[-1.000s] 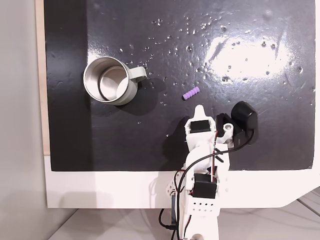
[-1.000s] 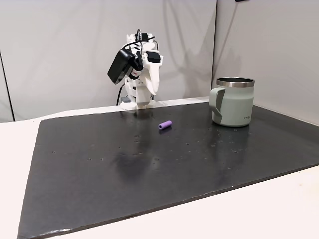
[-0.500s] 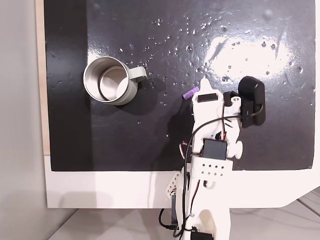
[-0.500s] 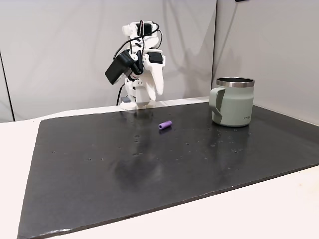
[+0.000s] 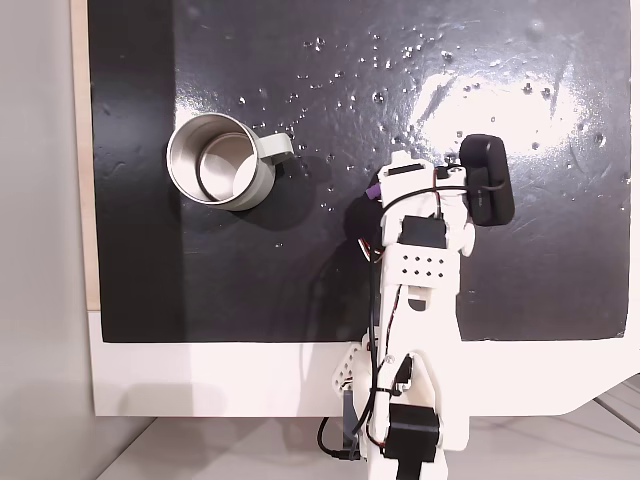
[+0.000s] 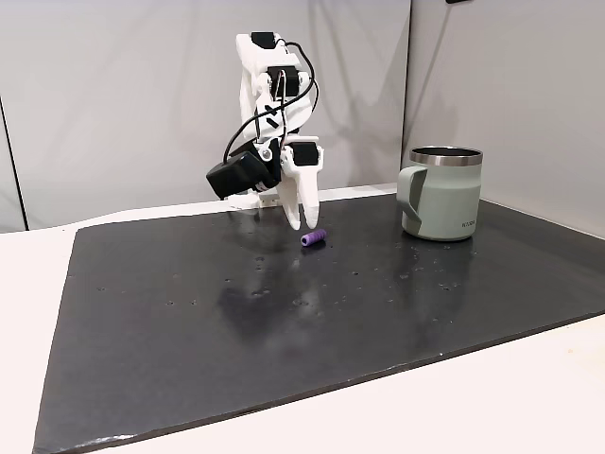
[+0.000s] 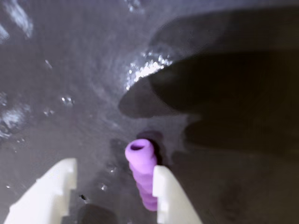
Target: Grasp a pengrip and put it in the cup.
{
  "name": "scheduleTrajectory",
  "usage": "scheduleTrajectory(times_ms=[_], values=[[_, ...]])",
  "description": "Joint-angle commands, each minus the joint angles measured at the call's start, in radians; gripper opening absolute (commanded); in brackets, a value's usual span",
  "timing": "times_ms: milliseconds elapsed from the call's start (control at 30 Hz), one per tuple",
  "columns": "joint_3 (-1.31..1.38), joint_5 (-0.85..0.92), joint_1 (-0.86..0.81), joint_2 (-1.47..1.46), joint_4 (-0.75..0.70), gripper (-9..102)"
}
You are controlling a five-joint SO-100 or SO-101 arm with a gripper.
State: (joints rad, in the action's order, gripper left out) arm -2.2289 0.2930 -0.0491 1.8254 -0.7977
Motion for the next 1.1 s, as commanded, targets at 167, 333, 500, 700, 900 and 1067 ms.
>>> scheduleTrajectory(times_ms=[167, 333, 500, 700, 900, 1067], values=[[0.094, 0.038, 0.046, -0.121, 0.028, 21], [0.104, 0.067, 0.049, -0.138, 0.023, 20], [0.127, 0.098, 0.052, -0.176, 0.012, 14], [0.129, 0.112, 0.063, -0.181, 0.012, 5], [0.133, 0.106, 0.066, -0.170, -0.012, 2], [0.137, 0.084, 0.081, -0.038, -0.103, 1]])
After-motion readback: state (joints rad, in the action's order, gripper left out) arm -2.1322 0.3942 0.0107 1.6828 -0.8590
